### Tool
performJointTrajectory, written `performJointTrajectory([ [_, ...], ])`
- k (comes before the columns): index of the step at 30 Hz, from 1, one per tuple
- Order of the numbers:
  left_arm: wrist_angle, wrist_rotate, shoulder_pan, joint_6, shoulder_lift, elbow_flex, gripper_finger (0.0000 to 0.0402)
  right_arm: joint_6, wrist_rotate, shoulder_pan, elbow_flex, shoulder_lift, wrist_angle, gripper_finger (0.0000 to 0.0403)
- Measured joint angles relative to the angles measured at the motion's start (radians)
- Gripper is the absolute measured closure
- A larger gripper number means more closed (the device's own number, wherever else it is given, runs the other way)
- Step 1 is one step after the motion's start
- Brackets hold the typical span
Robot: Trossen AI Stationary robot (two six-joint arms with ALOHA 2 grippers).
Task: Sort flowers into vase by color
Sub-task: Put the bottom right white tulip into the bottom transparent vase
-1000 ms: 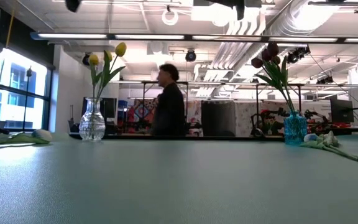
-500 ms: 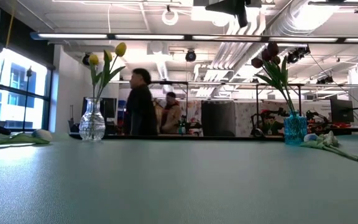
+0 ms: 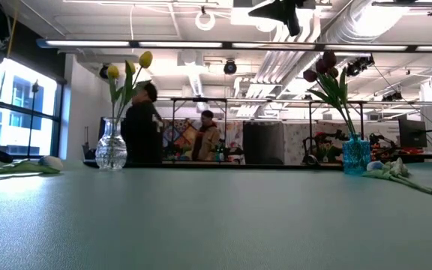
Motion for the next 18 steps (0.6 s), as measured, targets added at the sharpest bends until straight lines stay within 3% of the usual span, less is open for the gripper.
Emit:
performJointTrajectory([
  [8, -0.102, 0.007, -0.084, 0.108, -0.006, 0.000, 0.0401, 0.202, 0.065, 0.017, -0.003, 0.078, 0.008, 0.0226],
  [15, -0.139, -0.007, -0.205, 0.128, -0.045, -0.029, 0.0401, 0.341, 0.219, 0.113, -0.003, 0.169, 0.063, 0.0226],
  [18, -0.148, -0.064, -0.248, 0.159, -0.054, -0.036, 0.0401, 0.377, 0.281, 0.152, -0.003, 0.186, 0.065, 0.0226],
])
